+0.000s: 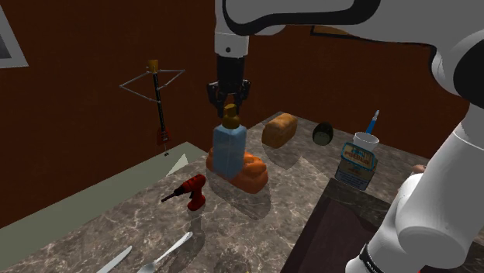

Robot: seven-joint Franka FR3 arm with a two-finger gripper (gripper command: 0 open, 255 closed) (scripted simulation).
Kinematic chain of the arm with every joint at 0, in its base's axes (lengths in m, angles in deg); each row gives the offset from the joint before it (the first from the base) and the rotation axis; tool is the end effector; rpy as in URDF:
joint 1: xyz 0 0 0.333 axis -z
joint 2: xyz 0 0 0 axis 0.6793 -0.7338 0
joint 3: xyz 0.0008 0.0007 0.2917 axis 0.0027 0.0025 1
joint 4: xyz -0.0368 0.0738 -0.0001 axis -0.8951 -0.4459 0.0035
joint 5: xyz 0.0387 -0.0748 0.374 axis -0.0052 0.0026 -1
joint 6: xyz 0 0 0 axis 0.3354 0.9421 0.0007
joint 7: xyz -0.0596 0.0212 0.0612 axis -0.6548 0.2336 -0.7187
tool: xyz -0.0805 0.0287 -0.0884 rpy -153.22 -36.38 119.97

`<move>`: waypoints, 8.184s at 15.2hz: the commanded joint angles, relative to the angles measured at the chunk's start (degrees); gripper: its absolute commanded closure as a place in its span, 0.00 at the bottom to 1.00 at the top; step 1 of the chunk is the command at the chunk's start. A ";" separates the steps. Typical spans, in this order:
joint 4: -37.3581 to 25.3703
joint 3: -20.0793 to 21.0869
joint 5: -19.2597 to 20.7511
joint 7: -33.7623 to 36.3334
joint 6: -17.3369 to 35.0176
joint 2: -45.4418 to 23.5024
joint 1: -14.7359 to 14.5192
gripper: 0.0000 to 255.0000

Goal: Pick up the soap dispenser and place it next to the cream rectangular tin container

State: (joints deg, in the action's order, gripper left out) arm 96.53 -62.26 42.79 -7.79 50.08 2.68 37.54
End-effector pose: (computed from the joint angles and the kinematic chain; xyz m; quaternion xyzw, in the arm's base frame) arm 0.5133 0.1582 0.5626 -0.9981 0.0621 0.0018 0.0053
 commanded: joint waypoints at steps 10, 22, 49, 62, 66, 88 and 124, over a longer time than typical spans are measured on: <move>-12.02 0.16 0.52 0.44 -9.41 -2.65 -0.13 1.00; -29.73 0.69 1.83 1.39 -21.17 -8.72 -0.88 1.00; 1.32 -15.74 2.16 -26.90 -18.07 19.11 11.30 1.00; 7.32 -28.92 8.54 -45.11 -16.07 24.06 16.50 1.00; 6.99 -33.53 10.36 -50.95 -15.22 23.49 17.80 1.00; -14.85 -66.62 -2.31 -93.00 -10.70 -6.65 26.91 1.00; 9.25 -67.15 -5.20 -97.51 15.02 -9.78 28.54 1.00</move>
State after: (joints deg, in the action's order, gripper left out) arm 105.16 -129.45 37.74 -105.21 64.36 -6.96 66.05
